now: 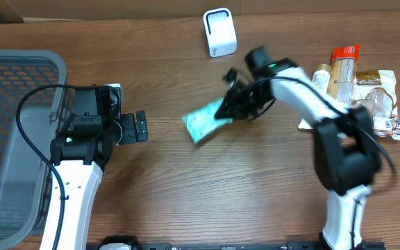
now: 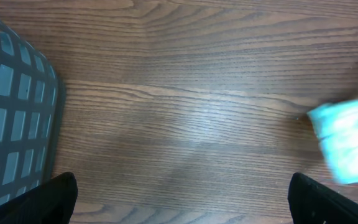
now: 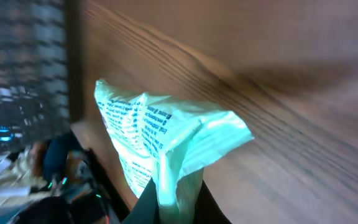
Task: Scan the item barcode
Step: 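Hold the packet's barcode up to the white scanner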
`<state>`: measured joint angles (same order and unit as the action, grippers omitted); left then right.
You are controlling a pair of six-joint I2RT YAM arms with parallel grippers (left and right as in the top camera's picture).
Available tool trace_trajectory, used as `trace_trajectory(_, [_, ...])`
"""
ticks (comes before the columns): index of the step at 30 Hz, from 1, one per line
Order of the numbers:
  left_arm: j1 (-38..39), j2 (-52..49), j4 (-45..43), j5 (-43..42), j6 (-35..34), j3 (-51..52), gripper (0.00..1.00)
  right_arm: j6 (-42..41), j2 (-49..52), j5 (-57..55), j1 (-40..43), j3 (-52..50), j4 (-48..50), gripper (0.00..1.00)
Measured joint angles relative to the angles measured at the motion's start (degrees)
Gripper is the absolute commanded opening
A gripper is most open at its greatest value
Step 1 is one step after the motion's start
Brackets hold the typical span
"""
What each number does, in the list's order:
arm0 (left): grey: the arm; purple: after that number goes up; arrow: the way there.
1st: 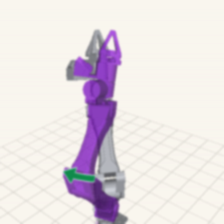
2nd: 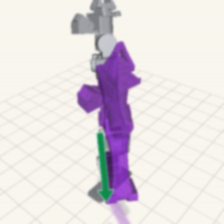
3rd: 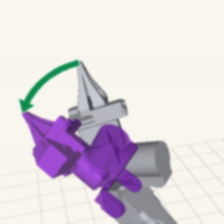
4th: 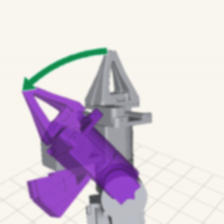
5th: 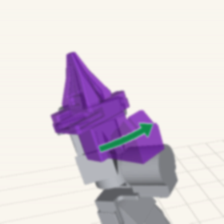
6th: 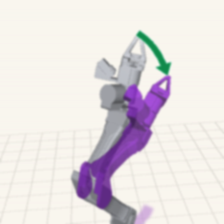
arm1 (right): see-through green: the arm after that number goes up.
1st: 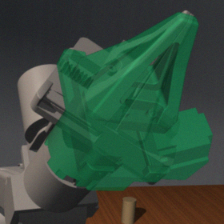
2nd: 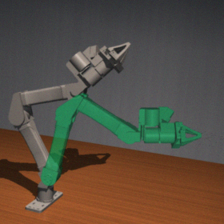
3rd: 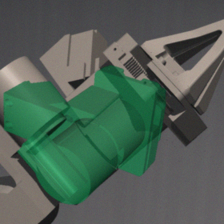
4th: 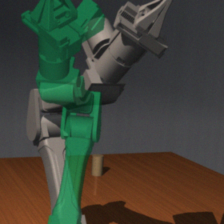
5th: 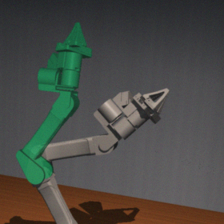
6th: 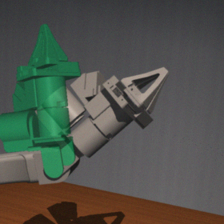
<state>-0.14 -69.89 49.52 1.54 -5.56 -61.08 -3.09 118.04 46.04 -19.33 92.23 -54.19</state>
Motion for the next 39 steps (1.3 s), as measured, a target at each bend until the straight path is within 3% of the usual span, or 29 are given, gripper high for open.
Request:
trace_trajectory(9, [0.00, 0.00, -0.02, 0.00, 0.00, 0.00, 1.00, -4.07, -24.85, -1.70, 5.64, 0.02, -0.59, 0.04])
trace_trajectory(23, [0.00, 0.00, 0.00, 0.00, 0.00, 0.00, 1.00, -4.94, -28.20, -4.63, 5.62, 0.02, -2.40, 0.04])
trace_trajectory(26, [0.00, 0.00, 0.00, 0.00, 0.00, 0.00, 1.00, -6.91, -28.20, -12.46, 4.92, 0.02, 0.48, 0.04])
trace_trajectory(32, [0.00, 0.00, -0.02, 0.00, 0.00, 0.00, 0.99, -7.30, -27.50, -43.47, -1.46, 0.00, 11.98, 0.04])
trace_trajectory(36, [0.00, 0.00, 0.00, 0.00, 0.00, 0.00, 1.00, -0.81, -23.08, -61.33, -6.75, 0.02, 27.26, 0.04])
trace_trajectory(39, [0.00, 0.00, -0.02, 0.00, 0.00, 0.00, 1.00, 9.16, -17.31, -68.26, -8.09, 0.02, 38.16, 0.04])
